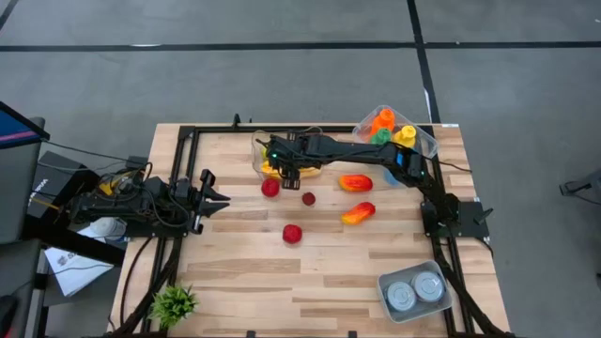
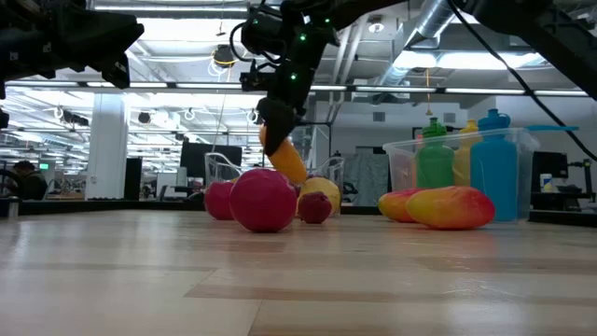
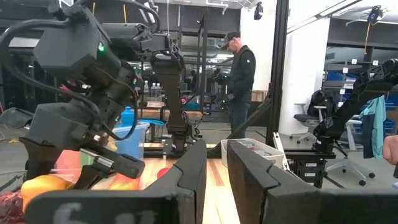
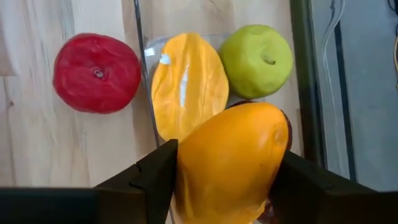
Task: Pick & Place Food Item
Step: Put the yellow mango into the transparent bin, then put the bottom red tomato into the transparent bin
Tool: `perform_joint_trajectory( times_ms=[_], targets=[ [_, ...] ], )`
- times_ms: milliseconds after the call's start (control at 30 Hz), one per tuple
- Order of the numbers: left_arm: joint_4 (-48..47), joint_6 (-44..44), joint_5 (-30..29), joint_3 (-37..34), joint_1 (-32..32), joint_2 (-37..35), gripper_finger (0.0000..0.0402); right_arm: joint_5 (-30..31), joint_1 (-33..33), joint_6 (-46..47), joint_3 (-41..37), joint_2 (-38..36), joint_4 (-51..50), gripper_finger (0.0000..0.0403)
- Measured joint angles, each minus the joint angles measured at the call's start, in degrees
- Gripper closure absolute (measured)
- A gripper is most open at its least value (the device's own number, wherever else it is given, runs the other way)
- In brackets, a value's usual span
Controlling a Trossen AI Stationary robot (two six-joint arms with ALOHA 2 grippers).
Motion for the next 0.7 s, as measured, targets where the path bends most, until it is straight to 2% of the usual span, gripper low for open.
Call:
perform_joint_trajectory(
  times_ms=[533,700],
  targets=[
    [0.00,0.00,0.00,0.01,0.00,0.00,0.0348,-1.50,0.05,-0.41,-0.02,0.04,-1.62,0.0140],
    [-0.02,0.00,0.00,0.02,0.02,0.00,0.0348,-1.49,0.59,-2.17,-0.07,-0.38,-1.59,0.0137]
  ],
)
